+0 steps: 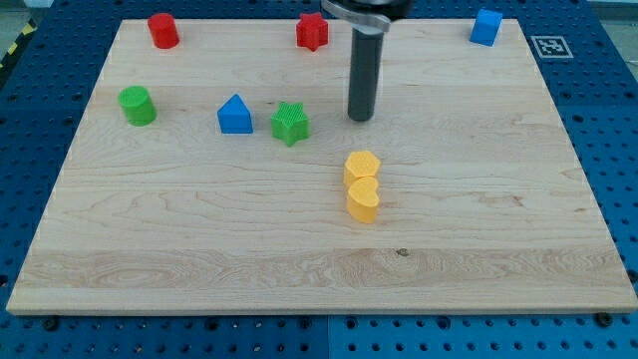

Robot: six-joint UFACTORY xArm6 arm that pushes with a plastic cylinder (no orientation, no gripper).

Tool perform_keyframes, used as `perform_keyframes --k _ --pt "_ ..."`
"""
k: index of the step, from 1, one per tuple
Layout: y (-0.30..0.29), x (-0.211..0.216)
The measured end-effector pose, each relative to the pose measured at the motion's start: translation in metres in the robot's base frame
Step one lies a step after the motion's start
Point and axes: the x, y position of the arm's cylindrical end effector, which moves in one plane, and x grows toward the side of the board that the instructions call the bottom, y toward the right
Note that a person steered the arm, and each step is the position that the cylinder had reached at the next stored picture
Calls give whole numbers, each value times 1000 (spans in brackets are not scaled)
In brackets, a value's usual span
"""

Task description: Separate the yellow hexagon from the yellow heart

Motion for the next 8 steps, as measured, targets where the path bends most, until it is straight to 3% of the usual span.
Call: perform_keyframes --k 1,3,5,8 --pt "-9 54" --pt "-28 63" --pt "-51 98" --pt "-4 105"
